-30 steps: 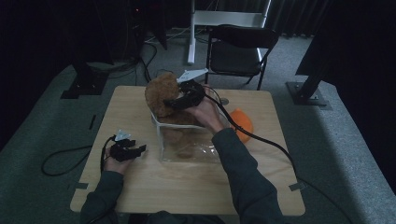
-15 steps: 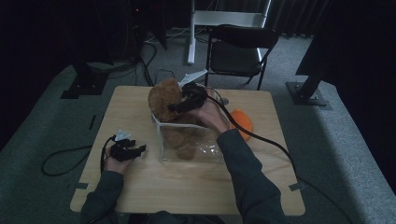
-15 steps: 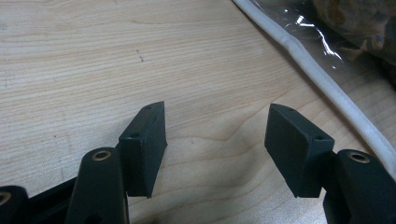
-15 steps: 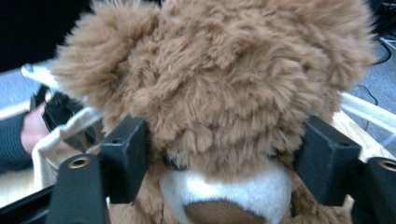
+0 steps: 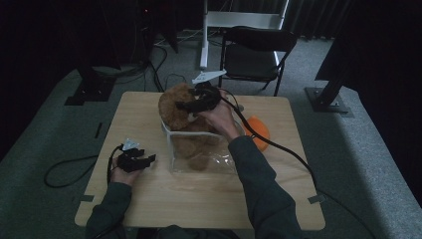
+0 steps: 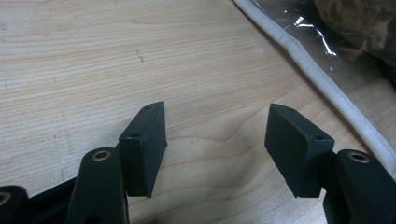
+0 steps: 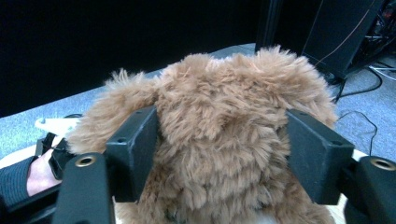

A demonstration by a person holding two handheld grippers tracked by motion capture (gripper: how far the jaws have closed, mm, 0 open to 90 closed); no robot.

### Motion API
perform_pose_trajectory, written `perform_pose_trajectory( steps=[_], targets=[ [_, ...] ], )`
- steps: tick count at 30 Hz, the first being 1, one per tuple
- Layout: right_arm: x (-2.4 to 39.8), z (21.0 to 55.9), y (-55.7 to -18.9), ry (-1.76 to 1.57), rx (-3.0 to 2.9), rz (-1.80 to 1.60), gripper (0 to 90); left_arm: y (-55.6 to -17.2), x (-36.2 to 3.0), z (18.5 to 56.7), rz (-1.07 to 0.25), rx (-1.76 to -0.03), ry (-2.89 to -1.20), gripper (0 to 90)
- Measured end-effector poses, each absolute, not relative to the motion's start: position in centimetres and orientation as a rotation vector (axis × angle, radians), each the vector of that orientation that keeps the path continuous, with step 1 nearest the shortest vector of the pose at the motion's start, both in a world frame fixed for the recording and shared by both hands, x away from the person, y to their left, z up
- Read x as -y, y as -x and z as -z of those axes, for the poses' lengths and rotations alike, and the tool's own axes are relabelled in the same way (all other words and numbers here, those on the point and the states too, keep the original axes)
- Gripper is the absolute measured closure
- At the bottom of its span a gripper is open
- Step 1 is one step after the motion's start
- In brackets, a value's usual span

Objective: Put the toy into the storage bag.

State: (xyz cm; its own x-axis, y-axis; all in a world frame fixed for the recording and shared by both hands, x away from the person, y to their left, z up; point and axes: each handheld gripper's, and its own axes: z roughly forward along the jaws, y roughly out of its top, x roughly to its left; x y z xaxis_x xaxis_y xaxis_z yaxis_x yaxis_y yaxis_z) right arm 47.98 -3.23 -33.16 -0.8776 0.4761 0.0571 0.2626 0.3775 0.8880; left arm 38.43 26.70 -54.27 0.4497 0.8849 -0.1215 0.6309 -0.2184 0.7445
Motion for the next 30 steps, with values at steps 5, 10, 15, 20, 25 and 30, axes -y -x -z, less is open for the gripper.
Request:
perform_pose_trajectory(
  steps=[5,10,15,20,25,30],
  targets=[
    [2.4,33.3,-47.5,-0.63,-2.466,-1.435,35.7,-38.4,-26.7,54.3,-0.428,-1.27,-1.948,39.2],
    [2.0,34.5,-47.4,-0.623,-2.543,-1.292,38.9,-38.4,-26.7,54.3,-0.429,-1.271,-1.948,39.2],
    [2.2,34.5,-47.5,-0.651,-2.587,-1.238,42.1,-38.4,-26.7,54.3,-0.429,-1.271,-1.947,39.2],
    [2.6,34.9,-47.2,-0.645,-2.62,-1.173,42.1,-38.4,-26.7,54.3,-0.43,-1.271,-1.948,39.2],
    [2.7,34.5,-46.4,-0.612,-2.578,-1.185,37.4,-38.4,-26.7,54.3,-0.427,-1.271,-1.947,39.2],
    [3.1,34.0,-45.9,-0.583,-2.542,-1.191,38.1,-38.4,-26.7,54.3,-0.427,-1.27,-1.948,39.2]
  ],
)
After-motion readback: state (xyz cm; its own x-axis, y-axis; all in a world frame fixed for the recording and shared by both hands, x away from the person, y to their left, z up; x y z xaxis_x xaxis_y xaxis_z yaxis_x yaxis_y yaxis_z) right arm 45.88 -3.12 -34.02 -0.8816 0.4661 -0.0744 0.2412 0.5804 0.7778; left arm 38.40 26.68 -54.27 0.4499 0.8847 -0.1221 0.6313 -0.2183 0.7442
